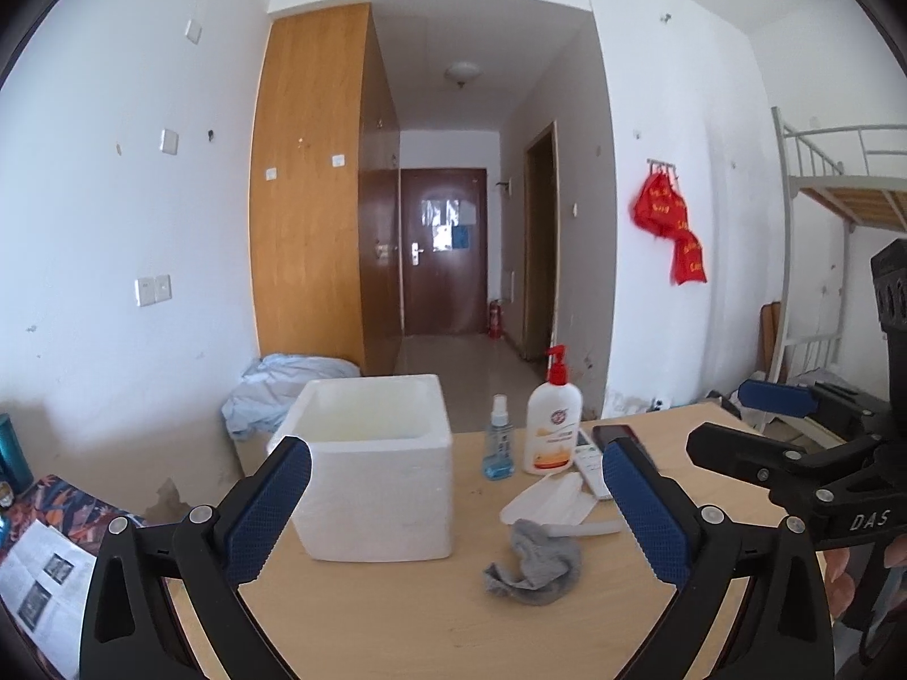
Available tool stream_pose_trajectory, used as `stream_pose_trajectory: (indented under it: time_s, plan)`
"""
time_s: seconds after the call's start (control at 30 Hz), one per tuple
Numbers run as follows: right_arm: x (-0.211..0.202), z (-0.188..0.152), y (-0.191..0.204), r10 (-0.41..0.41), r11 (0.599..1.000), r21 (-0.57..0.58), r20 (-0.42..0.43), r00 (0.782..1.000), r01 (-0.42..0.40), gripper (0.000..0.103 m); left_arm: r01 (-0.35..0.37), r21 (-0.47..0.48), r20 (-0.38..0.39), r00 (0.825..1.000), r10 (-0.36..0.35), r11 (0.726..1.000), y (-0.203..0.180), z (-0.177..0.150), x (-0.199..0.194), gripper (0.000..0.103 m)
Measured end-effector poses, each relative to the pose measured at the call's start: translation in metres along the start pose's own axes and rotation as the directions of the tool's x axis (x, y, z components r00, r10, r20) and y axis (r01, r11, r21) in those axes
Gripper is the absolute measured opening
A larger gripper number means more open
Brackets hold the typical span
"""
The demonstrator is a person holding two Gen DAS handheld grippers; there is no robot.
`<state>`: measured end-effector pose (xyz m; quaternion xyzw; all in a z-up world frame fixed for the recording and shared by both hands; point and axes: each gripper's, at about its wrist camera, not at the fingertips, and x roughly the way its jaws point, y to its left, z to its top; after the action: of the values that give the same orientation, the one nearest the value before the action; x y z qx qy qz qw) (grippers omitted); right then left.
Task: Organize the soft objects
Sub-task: 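Withdraw both grippers from the foam box back toward the grey sock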
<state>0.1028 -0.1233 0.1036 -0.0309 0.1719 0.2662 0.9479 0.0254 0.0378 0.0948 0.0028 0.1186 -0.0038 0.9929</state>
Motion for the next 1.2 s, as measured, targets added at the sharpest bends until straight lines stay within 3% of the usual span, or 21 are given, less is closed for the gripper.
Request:
stream_pose_trajectory:
  time_s: [0.17, 0.4, 0.57, 1.2]
  plan:
    - [-0.012, -0.017, -0.009, -0.036, 0.999, 0.002, 0.016, 0.999, 0.036, 0.099, 0.015, -0.024, 0.022, 1.000, -0.014, 1.000, -0.007, -0.011, 0.000, 0.103]
    - [-0.019, -0.042, -0.027, -0.090, 0.995, 0.038, -0.001, 0.996, 0.090, 0.099, 0.061, -0.042, -0.025, 0.998, -0.062, 0.997, -0.021, -0.030, 0.013, 0.103]
    - [-0.021, -0.061, -0.036, -0.119, 0.991, 0.051, -0.014, 0.993, 0.120, 0.099, 0.091, -0.034, -0.019, 0.996, -0.091, 0.995, -0.031, -0.041, 0.017, 0.103]
    - [-0.014, -0.093, -0.046, -0.097, 0.991, 0.084, -0.080, 0.992, 0.104, 0.099, 0.157, -0.038, -0.044, 0.986, -0.159, 0.987, -0.048, -0.083, 0.034, 0.103]
